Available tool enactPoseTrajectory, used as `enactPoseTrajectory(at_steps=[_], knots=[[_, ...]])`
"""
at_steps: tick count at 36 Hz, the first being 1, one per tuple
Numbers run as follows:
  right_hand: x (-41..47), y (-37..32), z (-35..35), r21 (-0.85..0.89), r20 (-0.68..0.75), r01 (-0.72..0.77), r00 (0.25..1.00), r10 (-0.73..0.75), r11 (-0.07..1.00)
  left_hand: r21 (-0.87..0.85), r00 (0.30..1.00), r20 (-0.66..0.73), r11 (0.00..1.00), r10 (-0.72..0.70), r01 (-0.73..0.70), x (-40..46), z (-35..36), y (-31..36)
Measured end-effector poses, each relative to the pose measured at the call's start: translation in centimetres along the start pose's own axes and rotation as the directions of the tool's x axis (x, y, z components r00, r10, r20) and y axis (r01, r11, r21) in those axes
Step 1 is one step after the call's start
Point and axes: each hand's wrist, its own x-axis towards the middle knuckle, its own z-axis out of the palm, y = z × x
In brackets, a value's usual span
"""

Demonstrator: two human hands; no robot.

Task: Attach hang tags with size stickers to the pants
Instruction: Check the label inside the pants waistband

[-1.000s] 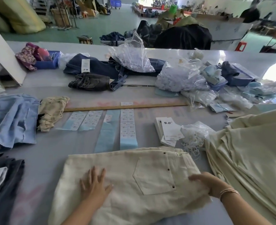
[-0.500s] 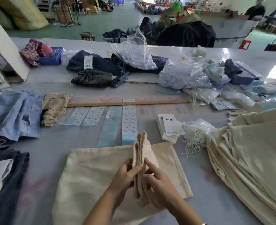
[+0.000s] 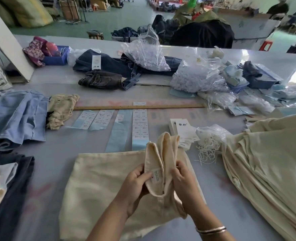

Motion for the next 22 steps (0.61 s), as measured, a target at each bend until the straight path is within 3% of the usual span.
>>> enactPoseTrajectory(at_steps=[3, 5, 10, 15, 19, 22], knots=[[-0.3, -0.1, -0.2, 0.169, 0.01, -0.042, 0.999, 0.041, 0.985, -0.061, 1.0, -0.018, 0.998, -0.02, 0.019, -0.3, -0.2, 0.4], [-0.6, -0.2, -0.1, 0.193, 0.034, -0.032, 0.999, 0.026, 0.981, -0.033, 0.999, -0.022, 0.999, -0.033, 0.032, -0.5, -0.2, 0.5], [-0.8, -0.4, 0.7, -0.122, 0.056, 0.108, 0.993, -0.102, 0.987, 0.069, 0.998, 0.003, 0.996, -0.056, 0.056, -0.9, 0.2, 0.8], [-0.2, -0.7, 0.4, -0.155, 0.036, 0.108, 0.994, -0.103, 0.982, 0.093, 0.998, -0.026, 0.994, -0.057, 0.059, -1.4, 0.1, 1.0], [0.6, -0.9, -0.6, 0.073, 0.035, 0.03, 0.999, -0.033, 0.997, 0.004, 0.996, -0.074, 0.999, -0.051, 0.052, -1.7, -0.7, 1.0], [1.0, -1.3, -1.5, 0.247, 0.124, -0.053, 0.992, 0.023, 0.968, -0.023, 0.997, -0.06, 0.999, -0.049, 0.047, -2.2, -1.0, 1.2]])
